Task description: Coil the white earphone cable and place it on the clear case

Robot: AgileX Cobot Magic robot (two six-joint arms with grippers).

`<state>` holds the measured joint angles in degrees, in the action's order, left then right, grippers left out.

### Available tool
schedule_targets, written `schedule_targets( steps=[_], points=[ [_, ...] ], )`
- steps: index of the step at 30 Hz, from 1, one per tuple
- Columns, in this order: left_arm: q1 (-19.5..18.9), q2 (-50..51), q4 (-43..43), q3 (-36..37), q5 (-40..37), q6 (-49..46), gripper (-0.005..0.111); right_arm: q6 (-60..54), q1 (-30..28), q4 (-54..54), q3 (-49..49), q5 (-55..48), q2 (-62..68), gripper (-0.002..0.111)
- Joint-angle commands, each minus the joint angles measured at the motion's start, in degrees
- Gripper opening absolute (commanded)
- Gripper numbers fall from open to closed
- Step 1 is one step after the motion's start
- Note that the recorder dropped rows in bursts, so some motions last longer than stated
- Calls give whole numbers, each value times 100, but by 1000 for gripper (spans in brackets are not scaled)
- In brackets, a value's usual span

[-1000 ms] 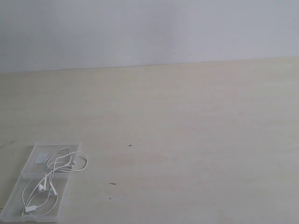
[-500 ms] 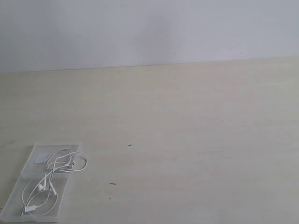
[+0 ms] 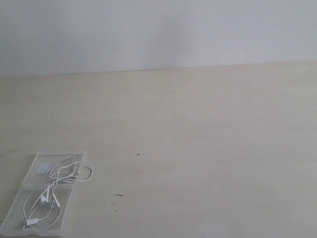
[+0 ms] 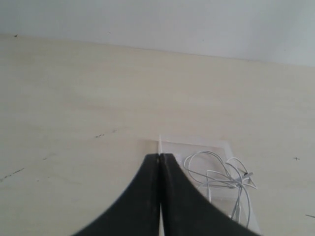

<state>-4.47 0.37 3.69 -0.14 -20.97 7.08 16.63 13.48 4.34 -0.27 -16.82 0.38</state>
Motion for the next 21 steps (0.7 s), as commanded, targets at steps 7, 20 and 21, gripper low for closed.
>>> schedule_targets(
  steps=[7, 20, 21],
  points=[
    [-14, -37, -14, 14, 33, 22, 0, -58, -364, 47, 27, 17, -38, 1],
    [-14, -37, -14, 14, 33, 22, 0, -58, -364, 47, 27, 17, -38, 1],
    [-14, -37, -14, 14, 33, 22, 0, -58, -364, 47, 27, 17, -38, 1]
  ],
)
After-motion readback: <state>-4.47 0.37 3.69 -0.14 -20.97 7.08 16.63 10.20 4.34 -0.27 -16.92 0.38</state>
